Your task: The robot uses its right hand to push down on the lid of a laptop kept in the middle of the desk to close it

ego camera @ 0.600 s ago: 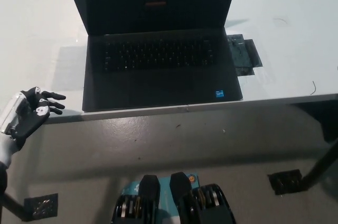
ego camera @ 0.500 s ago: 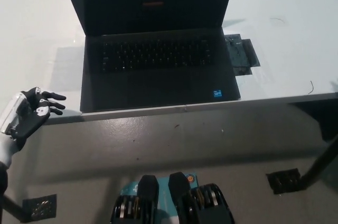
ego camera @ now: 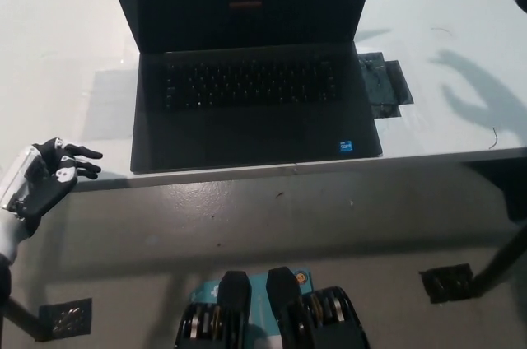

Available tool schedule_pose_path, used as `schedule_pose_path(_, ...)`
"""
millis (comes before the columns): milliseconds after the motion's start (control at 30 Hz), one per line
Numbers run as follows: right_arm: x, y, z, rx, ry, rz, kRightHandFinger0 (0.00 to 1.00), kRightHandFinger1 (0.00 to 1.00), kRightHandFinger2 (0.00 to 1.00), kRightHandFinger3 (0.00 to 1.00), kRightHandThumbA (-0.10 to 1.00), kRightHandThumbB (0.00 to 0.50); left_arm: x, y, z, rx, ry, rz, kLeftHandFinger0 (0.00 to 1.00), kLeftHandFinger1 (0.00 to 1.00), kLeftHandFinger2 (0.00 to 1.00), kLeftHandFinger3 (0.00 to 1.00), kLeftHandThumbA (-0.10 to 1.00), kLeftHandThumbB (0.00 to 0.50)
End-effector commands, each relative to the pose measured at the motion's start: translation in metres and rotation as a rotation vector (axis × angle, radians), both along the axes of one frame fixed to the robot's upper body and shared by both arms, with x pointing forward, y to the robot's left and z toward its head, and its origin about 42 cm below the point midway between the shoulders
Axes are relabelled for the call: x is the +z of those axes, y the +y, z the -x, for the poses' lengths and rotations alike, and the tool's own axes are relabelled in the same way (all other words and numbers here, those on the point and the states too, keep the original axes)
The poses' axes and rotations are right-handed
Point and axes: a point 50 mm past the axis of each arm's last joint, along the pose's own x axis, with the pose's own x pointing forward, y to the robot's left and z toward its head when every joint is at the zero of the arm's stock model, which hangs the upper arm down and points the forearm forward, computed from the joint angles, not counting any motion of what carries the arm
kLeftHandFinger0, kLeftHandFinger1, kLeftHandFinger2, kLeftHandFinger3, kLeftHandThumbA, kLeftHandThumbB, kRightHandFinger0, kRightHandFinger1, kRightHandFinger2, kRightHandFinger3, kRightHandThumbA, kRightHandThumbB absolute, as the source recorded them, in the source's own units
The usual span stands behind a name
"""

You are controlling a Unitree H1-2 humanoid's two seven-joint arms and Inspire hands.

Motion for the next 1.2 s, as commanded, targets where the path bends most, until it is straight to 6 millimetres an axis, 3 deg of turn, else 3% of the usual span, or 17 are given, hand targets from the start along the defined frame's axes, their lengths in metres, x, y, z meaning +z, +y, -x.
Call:
schedule_pose_path(0, 0.050, 0.026, -0.012, 0.050, -0.133, 0.064, 1.00, 1.00, 0.78, 0.91, 0.25, 0.391, 0.020, 0.010, -0.003, -0.008, -0.076, -0.045, 0.56, 0.49, 0.51, 0.56, -0.10, 0.103)
schedule_pose_path(133, 0.071, 0.056, -0.014, 0.078, -0.158, 0.122, 1.00, 1.00, 0.79, 0.89, 0.28, 0.349, 0.021, 0.010, -0.002, -0.008, -0.091, -0.057, 0.58, 0.51, 0.53, 0.53, -0.10, 0.099)
schedule_pose_path(300, 0.088, 0.081, -0.015, 0.094, -0.205, 0.235, 1.00, 1.00, 0.81, 0.92, 0.20, 0.266, 0.022, 0.010, -0.003, -0.014, -0.089, -0.051, 0.54, 0.49, 0.50, 0.51, -0.10, 0.109)
schedule_pose_path(500, 0.113, 0.111, -0.027, 0.092, -0.213, 0.340, 1.00, 1.00, 0.91, 0.87, 0.16, 0.308, 0.023, 0.010, -0.002, -0.013, -0.087, -0.067, 0.56, 0.50, 0.51, 0.51, -0.10, 0.106)
schedule_pose_path(567, 0.116, 0.116, -0.031, 0.089, -0.213, 0.373, 1.00, 1.00, 0.89, 0.87, 0.18, 0.317, 0.024, 0.010, -0.001, -0.007, -0.074, -0.073, 0.56, 0.51, 0.51, 0.52, -0.09, 0.105)
schedule_pose_path(600, 0.119, 0.125, -0.040, 0.091, -0.222, 0.423, 1.00, 1.00, 0.83, 0.87, 0.16, 0.304, 0.025, 0.009, -0.002, -0.018, -0.082, -0.068, 0.56, 0.51, 0.53, 0.54, -0.10, 0.091)
schedule_pose_path(800, 0.108, 0.132, -0.058, 0.082, -0.183, 0.454, 1.00, 1.00, 0.91, 0.82, 0.18, 0.323, 0.025, 0.005, -0.002, -0.037, -0.070, -0.044, 0.55, 0.51, 0.53, 0.53, -0.10, 0.110)
schedule_pose_path(900, 0.103, 0.133, -0.070, 0.070, -0.170, 0.448, 1.00, 1.00, 0.96, 0.86, 0.19, 0.337, 0.030, 0.004, -0.003, -0.038, -0.071, -0.052, 0.54, 0.51, 0.54, 0.54, -0.10, 0.102)
schedule_pose_path(1033, 0.079, 0.131, -0.078, 0.059, -0.151, 0.450, 1.00, 1.00, 0.98, 0.86, 0.22, 0.328, 0.028, 0.003, -0.003, -0.043, -0.076, -0.071, 0.52, 0.49, 0.53, 0.56, -0.10, 0.083)
schedule_pose_path(1167, 0.045, 0.131, -0.088, 0.034, -0.082, 0.479, 1.00, 1.00, 0.98, 0.88, 0.19, 0.385, 0.027, 0.004, -0.004, -0.054, -0.087, -0.063, 0.50, 0.47, 0.50, 0.54, -0.10, 0.103)
